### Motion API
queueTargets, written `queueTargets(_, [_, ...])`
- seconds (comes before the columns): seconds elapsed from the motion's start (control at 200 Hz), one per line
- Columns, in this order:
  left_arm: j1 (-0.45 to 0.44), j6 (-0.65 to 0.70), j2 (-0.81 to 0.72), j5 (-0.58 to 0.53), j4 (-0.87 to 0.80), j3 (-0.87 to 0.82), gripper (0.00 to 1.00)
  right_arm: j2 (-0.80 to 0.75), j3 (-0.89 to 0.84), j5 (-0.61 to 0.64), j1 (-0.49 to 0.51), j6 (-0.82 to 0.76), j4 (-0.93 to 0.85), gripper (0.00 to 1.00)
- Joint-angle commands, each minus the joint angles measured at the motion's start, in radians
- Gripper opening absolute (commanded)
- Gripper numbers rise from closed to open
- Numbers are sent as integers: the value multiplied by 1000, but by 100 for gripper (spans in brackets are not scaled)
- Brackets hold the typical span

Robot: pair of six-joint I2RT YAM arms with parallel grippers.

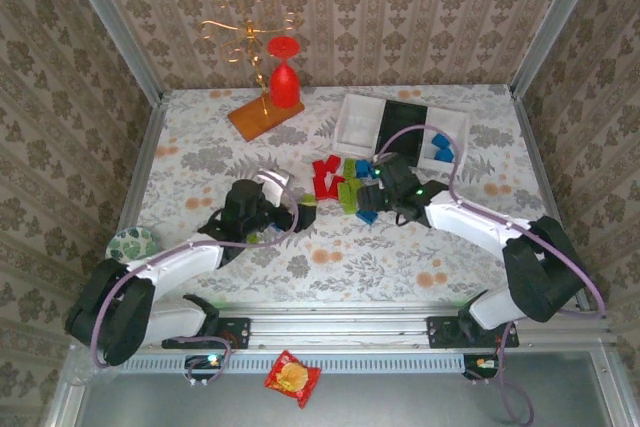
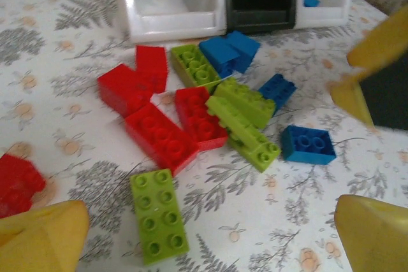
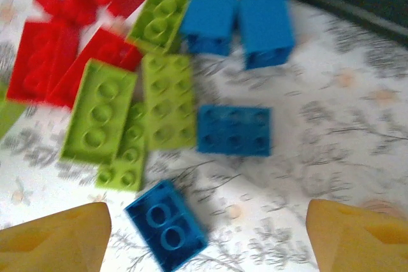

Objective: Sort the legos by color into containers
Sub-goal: Pick up the lego from the center of the table.

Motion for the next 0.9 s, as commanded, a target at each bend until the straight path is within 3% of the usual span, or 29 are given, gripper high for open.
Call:
queueTargets(0.0, [13, -53, -28, -25, 21, -13, 100, 62, -16, 27, 44, -35, 22, 84])
queueTargets(0.345, [35, -67, -36, -30, 12, -19, 100, 247, 47, -3, 83, -77, 27, 79])
queueTargets(0.75, [48, -76, -45, -24, 9, -23, 100, 249, 60, -22, 103, -99, -10, 37])
queueTargets(0.895, [48, -76, -43, 1, 23, -23, 100, 121, 10, -27, 93, -87, -25, 33])
